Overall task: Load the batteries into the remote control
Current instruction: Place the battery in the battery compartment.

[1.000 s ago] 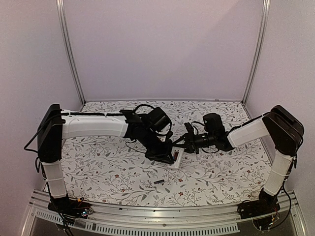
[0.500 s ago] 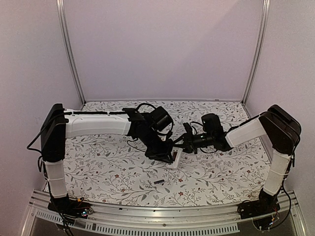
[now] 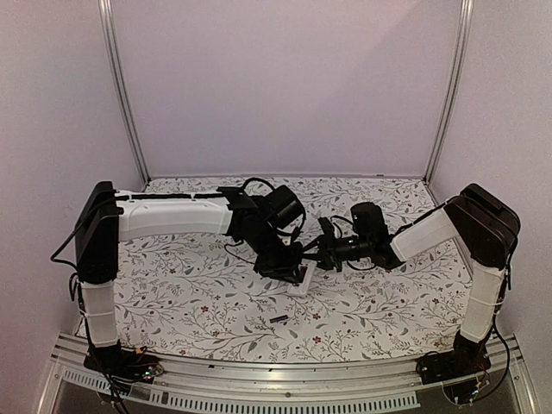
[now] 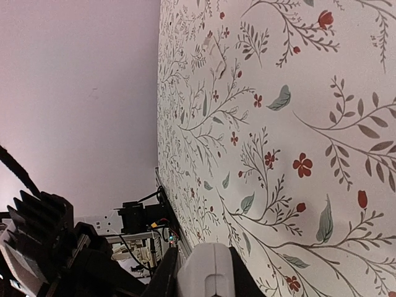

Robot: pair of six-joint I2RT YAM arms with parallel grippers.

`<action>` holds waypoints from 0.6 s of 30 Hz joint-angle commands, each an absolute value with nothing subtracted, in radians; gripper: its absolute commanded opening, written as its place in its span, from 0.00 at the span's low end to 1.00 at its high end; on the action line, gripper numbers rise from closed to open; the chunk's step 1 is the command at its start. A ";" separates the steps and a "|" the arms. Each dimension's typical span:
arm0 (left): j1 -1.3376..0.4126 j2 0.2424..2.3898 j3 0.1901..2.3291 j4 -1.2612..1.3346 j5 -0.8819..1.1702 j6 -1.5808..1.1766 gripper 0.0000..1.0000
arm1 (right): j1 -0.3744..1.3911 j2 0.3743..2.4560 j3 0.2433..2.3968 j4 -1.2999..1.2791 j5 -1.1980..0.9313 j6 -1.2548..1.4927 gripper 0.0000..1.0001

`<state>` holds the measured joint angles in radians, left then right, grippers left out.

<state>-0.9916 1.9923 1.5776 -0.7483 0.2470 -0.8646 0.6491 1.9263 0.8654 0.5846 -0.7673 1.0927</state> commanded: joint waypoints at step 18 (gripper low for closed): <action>-0.972 2.037 1.621 -0.842 0.177 -0.822 0.10 | 0.666 1.946 0.899 0.665 -0.810 1.146 0.00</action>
